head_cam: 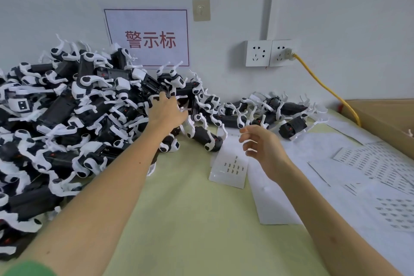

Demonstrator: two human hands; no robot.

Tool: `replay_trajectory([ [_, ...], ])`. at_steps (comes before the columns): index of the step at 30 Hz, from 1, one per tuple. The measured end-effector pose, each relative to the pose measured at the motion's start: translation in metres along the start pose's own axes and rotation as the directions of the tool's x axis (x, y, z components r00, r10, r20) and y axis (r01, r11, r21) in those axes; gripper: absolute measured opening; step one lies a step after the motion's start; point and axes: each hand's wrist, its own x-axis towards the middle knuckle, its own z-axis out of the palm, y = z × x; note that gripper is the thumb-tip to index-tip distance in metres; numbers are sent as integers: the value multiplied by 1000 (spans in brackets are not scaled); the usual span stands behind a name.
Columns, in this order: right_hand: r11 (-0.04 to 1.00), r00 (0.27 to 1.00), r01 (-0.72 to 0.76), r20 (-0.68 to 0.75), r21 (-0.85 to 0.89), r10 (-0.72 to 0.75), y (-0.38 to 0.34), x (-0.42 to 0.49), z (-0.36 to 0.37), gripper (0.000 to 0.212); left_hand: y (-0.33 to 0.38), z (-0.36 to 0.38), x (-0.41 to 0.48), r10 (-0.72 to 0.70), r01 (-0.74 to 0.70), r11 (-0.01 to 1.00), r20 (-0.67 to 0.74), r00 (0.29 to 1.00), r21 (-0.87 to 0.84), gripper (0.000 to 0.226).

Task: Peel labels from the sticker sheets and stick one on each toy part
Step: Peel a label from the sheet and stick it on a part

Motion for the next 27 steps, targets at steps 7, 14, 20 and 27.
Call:
replay_trajectory([
  [7, 998, 1000, 4, 17, -58, -3, 0, -5, 5, 18, -21, 8, -5, -127, 114, 973, -53, 990, -199, 82],
  [14, 996, 1000, 3, 0, -91, -3, 0, -4, 5, 19, -11, -9, -24, -11, -108, 925, -309, 951, -364, 59],
  [20, 999, 985, -40, 168, -12, 41, -9, -12, 10, 31, 11, -26, -82, -164, -202, 253, -248, 955, -946, 51],
  [27, 986, 904, -138, 420, 97, 85, -7, -24, 30, 65, 24, 7, -120, 104, 12, -255, -15, 994, -967, 56],
])
